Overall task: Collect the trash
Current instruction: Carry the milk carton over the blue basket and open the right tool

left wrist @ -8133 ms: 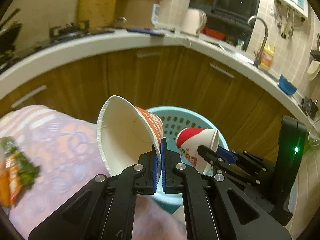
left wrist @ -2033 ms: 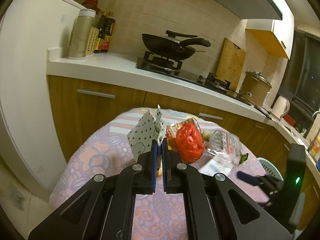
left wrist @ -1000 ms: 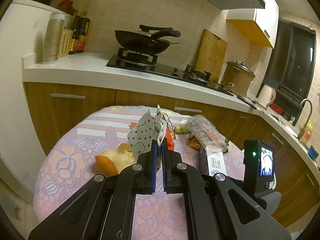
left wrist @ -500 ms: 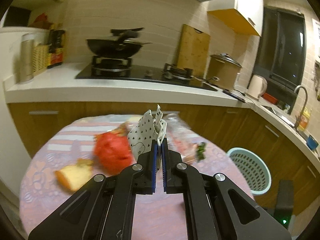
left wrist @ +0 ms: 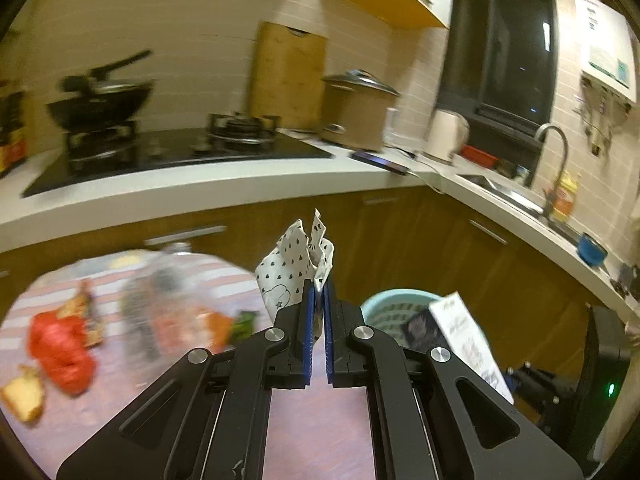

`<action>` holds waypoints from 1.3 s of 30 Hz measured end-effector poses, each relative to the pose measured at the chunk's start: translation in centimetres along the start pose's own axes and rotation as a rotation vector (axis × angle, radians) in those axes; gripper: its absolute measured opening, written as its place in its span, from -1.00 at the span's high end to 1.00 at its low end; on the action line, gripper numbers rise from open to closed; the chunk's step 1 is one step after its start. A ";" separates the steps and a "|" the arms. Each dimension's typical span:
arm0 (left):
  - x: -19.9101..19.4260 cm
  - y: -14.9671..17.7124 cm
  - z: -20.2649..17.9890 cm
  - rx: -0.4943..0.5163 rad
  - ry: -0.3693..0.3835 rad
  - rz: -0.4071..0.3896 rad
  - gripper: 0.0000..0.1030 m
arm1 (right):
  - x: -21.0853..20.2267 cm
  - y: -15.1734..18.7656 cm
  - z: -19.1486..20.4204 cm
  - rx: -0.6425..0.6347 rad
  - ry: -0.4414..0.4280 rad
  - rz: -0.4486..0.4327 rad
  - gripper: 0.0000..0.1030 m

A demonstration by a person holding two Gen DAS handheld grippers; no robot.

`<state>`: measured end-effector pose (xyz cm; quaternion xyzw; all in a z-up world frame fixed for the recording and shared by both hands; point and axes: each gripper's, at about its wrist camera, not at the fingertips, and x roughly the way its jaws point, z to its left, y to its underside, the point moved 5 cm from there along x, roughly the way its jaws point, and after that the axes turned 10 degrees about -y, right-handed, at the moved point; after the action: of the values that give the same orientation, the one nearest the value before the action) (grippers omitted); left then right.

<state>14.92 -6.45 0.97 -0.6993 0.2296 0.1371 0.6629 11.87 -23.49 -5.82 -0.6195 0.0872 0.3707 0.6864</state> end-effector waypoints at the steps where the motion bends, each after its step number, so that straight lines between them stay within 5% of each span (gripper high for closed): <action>1: 0.8 -0.1 -1.0 0.007 0.020 0.009 0.95 | -0.2 -0.5 -1.2 0.018 0.016 -0.012 0.01; 13: 8.9 0.4 -9.3 0.045 0.194 0.142 0.95 | 0.4 -1.3 -11.9 0.202 0.174 -0.026 0.01; 26: 13.0 2.6 -12.8 0.087 0.248 0.234 0.94 | 3.5 0.5 -15.7 0.312 0.198 0.061 0.01; 30: 13.9 3.0 -13.1 0.094 0.241 0.260 0.72 | 4.3 0.7 -16.2 0.322 0.206 0.085 -0.02; 34: 14.1 3.9 -12.7 0.106 0.228 0.283 0.22 | 4.4 1.1 -16.5 0.324 0.215 0.099 -0.23; 39: 13.4 4.0 -11.8 0.103 0.220 0.277 0.21 | 3.3 1.3 -16.5 0.325 0.222 0.088 -0.24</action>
<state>23.04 -20.07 -8.14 -0.6370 0.4015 0.1381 0.6434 19.04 -37.27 -12.35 -0.5332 0.2482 0.3107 0.7467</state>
